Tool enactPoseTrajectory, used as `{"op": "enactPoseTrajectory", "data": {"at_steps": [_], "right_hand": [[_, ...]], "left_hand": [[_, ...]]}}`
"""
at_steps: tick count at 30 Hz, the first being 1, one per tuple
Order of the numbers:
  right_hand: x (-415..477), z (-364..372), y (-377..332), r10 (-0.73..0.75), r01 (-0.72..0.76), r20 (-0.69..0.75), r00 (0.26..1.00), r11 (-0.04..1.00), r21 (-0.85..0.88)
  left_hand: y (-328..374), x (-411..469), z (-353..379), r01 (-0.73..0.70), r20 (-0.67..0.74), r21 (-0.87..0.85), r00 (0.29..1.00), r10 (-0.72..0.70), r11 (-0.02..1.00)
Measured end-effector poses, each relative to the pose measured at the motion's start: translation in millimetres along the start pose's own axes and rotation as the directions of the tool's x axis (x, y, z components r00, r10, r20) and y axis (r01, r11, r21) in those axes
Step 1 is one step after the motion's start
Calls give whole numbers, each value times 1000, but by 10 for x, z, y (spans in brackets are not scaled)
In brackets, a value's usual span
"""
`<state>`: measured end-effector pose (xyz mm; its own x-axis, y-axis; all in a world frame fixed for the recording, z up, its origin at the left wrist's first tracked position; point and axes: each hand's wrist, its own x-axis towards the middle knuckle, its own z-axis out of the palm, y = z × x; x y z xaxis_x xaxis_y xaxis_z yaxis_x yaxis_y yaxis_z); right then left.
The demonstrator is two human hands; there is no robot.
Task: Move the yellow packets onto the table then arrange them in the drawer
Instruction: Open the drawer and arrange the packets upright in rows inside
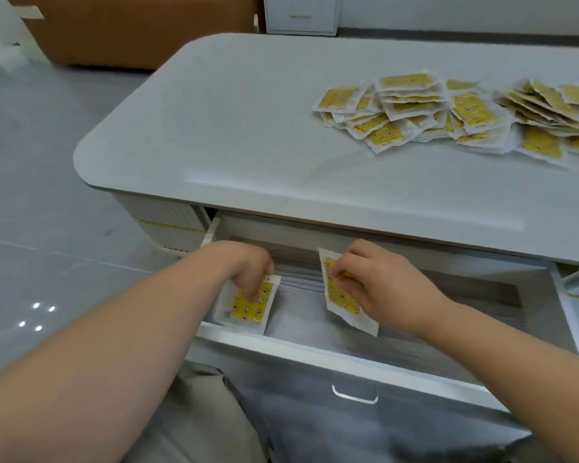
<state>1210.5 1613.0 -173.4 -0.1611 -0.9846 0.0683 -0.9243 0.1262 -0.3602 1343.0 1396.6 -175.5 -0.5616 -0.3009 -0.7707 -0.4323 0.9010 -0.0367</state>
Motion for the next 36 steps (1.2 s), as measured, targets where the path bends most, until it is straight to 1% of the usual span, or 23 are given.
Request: {"op": "enactPoseTrajectory", "data": {"at_steps": [5,8,11,14,18,22,28,30,33,36], "right_hand": [[-29,144,38,77,-79,41,996,994,69],[-42,135,79,173,-181,76,982,977,114],[-34,153,86,237,-253,104,966,952,172],[13,172,59,285,-308,131,950,925,224],[74,177,-14,310,-346,169,936,901,263],[78,204,-77,307,-351,189,933,895,277],[65,315,-108,332,-393,230,915,864,316],[91,318,-116,347,-409,232,909,850,332],[205,305,-163,343,-424,266,901,829,365],[427,438,-249,347,-407,214,913,806,430]], "left_hand": [[-133,161,223,77,-53,-24,996,-78,997],[-201,189,262,118,-74,40,991,-115,992],[-221,173,230,119,-121,77,987,-109,990],[-222,157,216,86,-173,-1,981,-85,996],[-220,158,336,64,-233,60,971,-49,996],[-283,115,369,111,-215,118,973,-84,987],[-276,28,350,142,-223,129,968,-111,981],[-271,-48,272,150,-199,54,970,-136,987],[-319,-223,56,124,-187,-114,972,-144,986],[-417,-439,-137,63,-242,-278,961,-134,959]]}}
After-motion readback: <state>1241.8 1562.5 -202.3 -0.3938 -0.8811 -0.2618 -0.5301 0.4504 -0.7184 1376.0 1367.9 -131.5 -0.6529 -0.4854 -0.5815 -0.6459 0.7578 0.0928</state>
